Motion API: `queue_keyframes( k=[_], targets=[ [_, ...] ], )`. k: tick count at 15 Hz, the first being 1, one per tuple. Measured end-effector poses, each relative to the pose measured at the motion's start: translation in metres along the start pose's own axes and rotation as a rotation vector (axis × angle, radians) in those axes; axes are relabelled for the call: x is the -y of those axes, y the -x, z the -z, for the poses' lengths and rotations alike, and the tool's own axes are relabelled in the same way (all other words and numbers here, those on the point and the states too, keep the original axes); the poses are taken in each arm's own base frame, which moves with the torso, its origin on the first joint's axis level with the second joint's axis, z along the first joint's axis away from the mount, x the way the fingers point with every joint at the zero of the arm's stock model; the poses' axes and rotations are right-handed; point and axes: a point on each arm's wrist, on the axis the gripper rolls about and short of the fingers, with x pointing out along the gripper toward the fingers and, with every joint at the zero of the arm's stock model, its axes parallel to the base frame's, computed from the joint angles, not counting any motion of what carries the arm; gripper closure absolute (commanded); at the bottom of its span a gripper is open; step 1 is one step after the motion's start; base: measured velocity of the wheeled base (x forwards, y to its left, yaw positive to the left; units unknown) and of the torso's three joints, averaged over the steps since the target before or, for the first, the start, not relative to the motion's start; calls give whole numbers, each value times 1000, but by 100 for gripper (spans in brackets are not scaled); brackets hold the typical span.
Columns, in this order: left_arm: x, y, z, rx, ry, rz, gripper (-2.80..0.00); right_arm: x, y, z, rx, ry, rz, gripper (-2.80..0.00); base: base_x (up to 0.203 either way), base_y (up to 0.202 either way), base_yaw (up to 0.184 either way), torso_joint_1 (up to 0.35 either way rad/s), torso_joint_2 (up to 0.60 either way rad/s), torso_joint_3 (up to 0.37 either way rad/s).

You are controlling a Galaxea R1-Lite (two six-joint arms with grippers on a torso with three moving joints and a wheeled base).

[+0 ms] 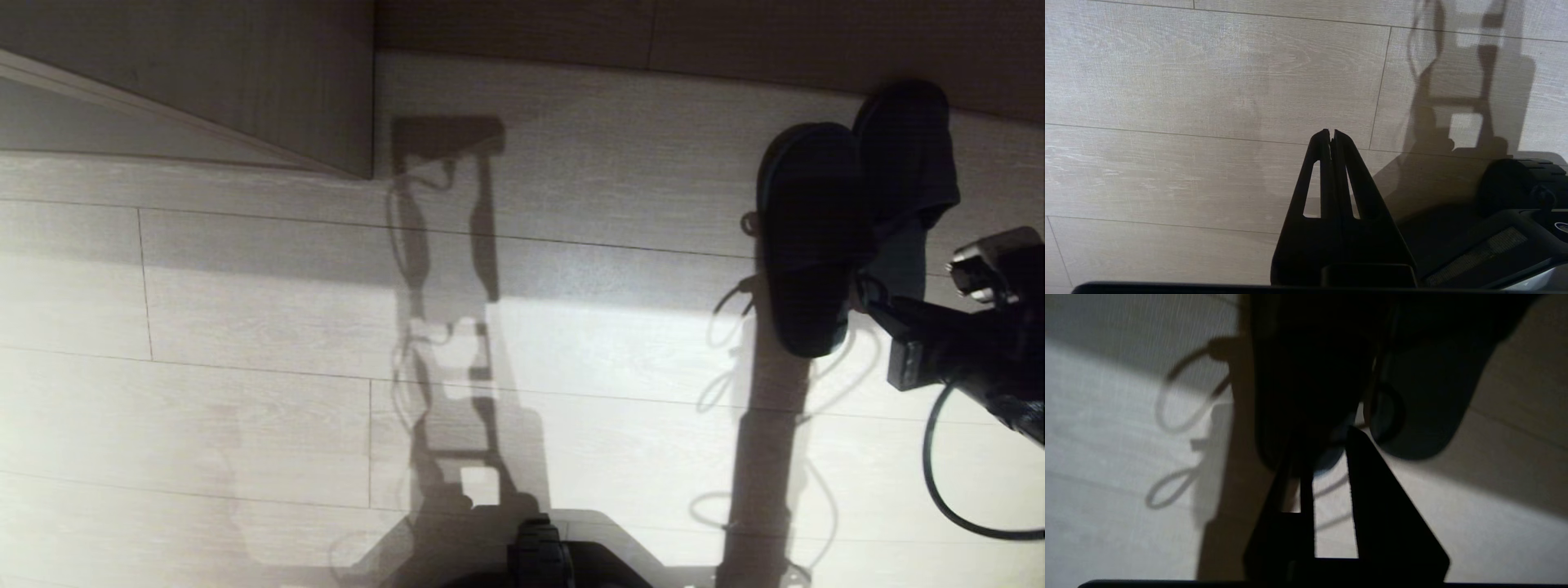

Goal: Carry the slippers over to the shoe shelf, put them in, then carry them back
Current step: Pick up the slippers on the floor

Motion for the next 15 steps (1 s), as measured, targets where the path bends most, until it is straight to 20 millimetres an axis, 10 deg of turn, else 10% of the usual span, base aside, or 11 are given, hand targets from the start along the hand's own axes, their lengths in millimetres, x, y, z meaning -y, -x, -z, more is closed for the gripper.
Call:
queue_keyframes(
  k=[7,15],
  targets=[
    [0,0,0,0,0,0,0,3,-78,9,265,30,8,-280,0,0,0,0,0,0],
    [0,0,0,0,-1,0,0,3,-75,19,234,-13,-5,-280,0,0,0,0,0,0]
  ],
)
